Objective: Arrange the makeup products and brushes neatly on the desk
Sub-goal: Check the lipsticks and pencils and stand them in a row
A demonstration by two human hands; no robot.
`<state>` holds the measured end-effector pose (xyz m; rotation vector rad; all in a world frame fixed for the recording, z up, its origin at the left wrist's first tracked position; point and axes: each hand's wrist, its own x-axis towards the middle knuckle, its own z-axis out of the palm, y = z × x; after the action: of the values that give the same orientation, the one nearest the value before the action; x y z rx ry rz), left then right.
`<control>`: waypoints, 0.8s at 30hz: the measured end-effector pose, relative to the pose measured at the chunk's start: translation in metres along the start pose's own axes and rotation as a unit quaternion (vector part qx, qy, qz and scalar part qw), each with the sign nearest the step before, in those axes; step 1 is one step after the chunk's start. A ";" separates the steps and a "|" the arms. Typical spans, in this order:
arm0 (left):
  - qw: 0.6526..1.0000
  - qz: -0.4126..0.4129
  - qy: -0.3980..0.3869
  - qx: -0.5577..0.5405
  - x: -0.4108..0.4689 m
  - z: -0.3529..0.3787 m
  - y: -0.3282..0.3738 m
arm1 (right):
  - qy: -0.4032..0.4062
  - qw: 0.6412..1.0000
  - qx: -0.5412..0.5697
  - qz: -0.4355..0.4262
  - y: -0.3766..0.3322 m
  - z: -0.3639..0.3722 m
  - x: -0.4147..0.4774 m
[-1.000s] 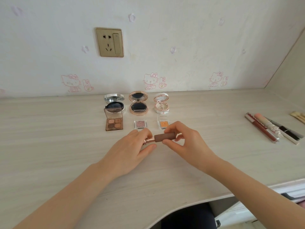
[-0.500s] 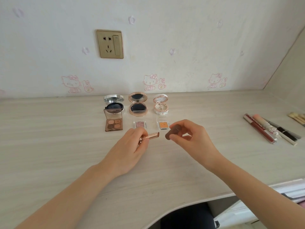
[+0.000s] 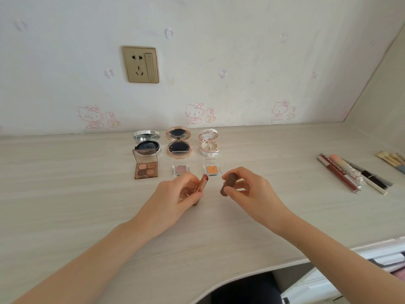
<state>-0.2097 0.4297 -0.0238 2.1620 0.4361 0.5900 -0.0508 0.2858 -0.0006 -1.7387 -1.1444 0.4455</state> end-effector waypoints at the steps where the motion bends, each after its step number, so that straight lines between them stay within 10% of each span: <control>1: 1.000 0.000 -0.002 -0.005 0.001 0.001 0.000 | 0.002 1.000 0.000 0.000 0.001 -0.001 0.000; 24: 0.992 0.021 0.029 0.118 0.168 0.032 0.055 | 0.116 0.992 -0.034 0.032 0.048 -0.075 0.076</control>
<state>-0.0472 0.4601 0.0462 2.3897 0.5139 0.6539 0.0637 0.3067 0.0078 -1.8376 -0.9492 0.2374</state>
